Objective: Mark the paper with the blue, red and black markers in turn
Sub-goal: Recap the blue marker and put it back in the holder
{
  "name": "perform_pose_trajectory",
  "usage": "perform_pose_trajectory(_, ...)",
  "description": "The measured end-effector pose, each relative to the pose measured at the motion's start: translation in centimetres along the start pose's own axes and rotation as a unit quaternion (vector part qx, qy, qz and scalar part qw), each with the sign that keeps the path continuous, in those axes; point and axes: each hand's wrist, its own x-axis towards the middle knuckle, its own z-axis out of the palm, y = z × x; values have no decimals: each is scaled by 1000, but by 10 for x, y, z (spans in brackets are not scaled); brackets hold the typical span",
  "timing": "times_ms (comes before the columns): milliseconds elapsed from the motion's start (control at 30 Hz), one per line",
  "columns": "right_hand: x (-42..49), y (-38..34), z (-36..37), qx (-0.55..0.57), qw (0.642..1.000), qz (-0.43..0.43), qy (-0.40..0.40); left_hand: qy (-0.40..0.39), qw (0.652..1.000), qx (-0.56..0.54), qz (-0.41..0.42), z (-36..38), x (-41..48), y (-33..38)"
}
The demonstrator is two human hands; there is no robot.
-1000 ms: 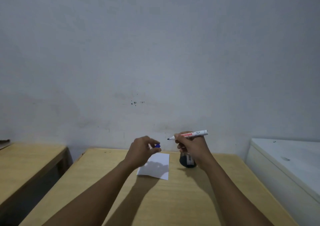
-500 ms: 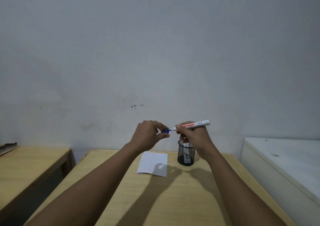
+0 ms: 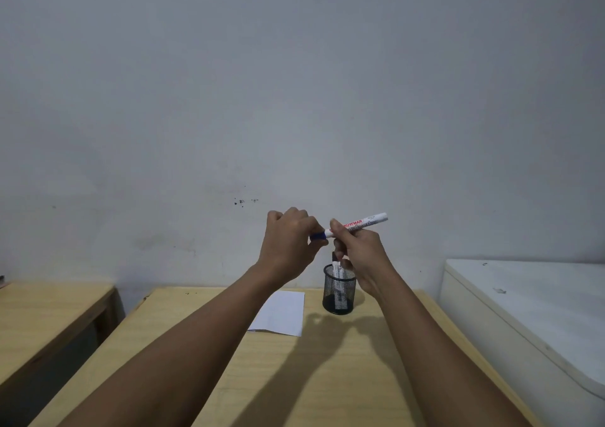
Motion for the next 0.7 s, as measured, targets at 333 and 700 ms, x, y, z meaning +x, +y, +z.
perform_pose_trajectory(333,24,26,-40,-270,947,-97,145,-131,976,-159,-66,40,43,8)
perform_pose_trajectory(700,96,59,-54,-290,943,-132,97,-124,961,-192,-152,120,68,-14)
